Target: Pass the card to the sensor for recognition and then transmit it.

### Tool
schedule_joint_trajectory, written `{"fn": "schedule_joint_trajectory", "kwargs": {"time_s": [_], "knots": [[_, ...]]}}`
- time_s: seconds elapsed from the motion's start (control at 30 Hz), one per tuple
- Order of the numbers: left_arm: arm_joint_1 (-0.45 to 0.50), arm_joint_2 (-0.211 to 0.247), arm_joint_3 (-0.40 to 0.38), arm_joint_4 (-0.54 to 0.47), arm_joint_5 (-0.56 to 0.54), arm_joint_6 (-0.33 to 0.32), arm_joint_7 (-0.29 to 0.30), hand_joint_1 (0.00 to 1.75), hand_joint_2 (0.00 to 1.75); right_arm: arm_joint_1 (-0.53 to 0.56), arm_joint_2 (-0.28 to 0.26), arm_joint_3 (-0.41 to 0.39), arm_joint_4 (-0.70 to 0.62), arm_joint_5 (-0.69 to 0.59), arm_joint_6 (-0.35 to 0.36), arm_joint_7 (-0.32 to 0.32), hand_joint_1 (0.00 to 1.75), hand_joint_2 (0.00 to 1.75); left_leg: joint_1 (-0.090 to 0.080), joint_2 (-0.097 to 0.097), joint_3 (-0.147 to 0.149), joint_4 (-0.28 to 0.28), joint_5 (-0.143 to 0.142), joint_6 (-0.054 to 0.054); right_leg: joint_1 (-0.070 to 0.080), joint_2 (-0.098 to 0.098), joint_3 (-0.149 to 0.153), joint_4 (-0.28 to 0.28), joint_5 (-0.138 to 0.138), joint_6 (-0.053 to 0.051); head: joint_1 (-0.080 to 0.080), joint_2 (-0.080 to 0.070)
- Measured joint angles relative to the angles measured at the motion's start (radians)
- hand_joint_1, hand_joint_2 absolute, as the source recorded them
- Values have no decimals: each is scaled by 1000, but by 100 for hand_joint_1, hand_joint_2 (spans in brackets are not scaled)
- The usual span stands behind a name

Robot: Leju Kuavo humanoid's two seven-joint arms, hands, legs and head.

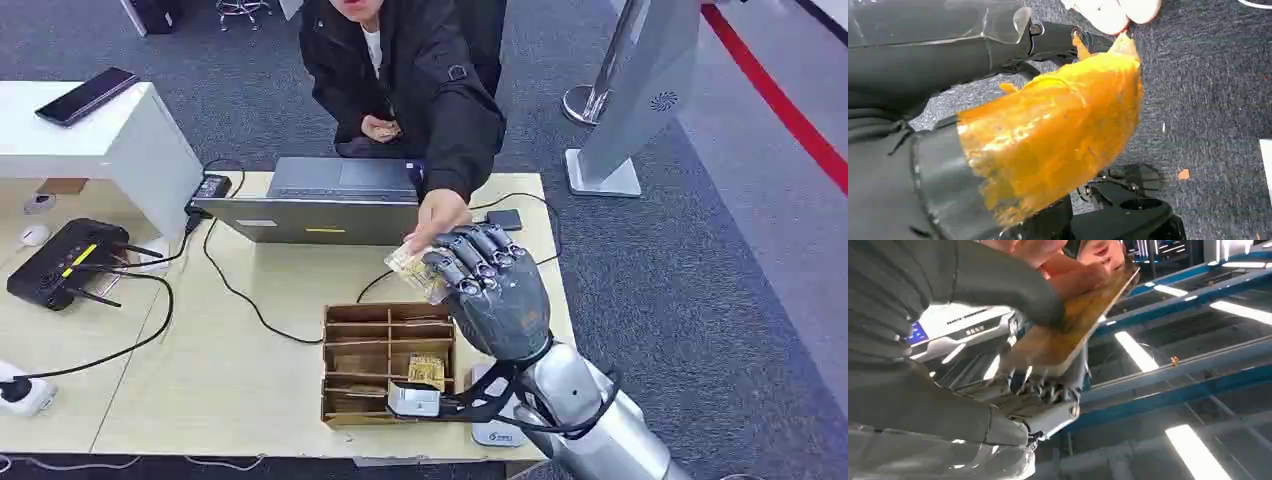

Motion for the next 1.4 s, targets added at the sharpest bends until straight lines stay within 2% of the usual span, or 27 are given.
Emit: {"fn": "schedule_joint_trajectory", "kwargs": {"time_s": [0.23,0.33,0.7,1.4], "knots": [[0,0,0,0,2,0,0,0,0,2,0,0,-5,0,-7,0,166,175,0,0,0,0,0,0,0,0,0,0,0,0,0,0],[0,0,0,0,5,0,0,0,0,4,0,0,-6,0,-8,0,175,175,0,0,0,0,0,0,0,0,0,0,0,0,0,0],[0,-2,0,0,9,2,0,0,0,10,0,0,-10,-23,-15,-10,175,175,0,0,0,0,0,0,0,0,0,0,0,0,0,0],[0,-8,0,0,50,7,-4,0,0,86,0,-2,-33,-227,56,-48,175,175,0,0,0,0,0,0,0,0,0,0,0,0,0,0]]}}
